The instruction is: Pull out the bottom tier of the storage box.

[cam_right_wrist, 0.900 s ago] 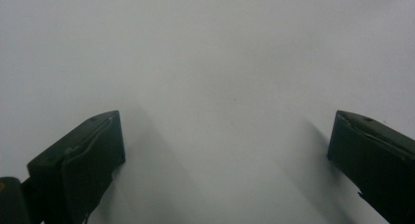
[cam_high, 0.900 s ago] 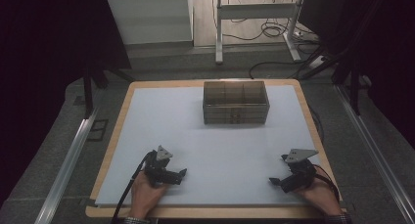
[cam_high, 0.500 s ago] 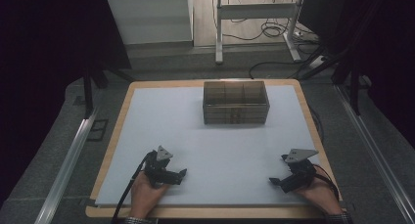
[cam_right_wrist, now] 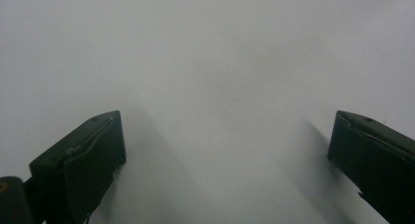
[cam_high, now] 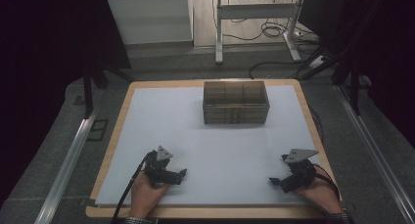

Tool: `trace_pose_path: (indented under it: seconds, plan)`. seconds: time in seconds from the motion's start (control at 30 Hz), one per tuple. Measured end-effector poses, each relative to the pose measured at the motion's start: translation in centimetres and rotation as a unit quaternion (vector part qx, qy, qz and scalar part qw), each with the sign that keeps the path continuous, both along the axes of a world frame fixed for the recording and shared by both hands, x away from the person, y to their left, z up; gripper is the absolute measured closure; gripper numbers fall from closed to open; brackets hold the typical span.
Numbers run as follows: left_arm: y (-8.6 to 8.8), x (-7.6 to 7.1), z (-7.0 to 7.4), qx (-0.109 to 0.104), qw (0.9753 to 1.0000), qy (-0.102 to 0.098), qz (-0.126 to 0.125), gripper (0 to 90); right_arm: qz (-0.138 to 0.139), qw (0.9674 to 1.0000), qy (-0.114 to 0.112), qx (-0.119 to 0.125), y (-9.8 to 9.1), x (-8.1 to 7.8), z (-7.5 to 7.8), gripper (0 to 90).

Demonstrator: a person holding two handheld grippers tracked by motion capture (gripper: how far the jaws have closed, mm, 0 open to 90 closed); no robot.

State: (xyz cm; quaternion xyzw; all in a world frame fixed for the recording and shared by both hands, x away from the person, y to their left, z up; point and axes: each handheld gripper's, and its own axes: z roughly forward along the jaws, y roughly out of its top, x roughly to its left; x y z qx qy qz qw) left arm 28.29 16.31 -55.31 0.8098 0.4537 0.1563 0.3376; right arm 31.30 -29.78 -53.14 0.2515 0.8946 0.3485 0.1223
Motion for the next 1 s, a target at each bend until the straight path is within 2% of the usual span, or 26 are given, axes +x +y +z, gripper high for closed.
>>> trace_pose_path:
  seconds: [0.2, 0.43, 1.0]
  plan:
    - [0.0, 0.0, 0.0, 0.0, 1.0, 0.0, 0.0, 0.0, -0.001, 1.0, 0.001, -0.002, 0.0, -0.1, 0.3, 5.4]
    - [0.0, 0.0, 0.0, 0.0, 1.0, 0.0, 0.0, 0.0, -0.005, 0.9999, -0.01, -0.008, 0.2, -0.1, 0.9, 10.2]
    - [0.0, 0.0, 0.0, 0.0, 1.0, 0.0, 0.0, 0.0, 0.006, 0.9987, -0.032, -0.04, 1.2, 0.7, 2.0, 16.9]
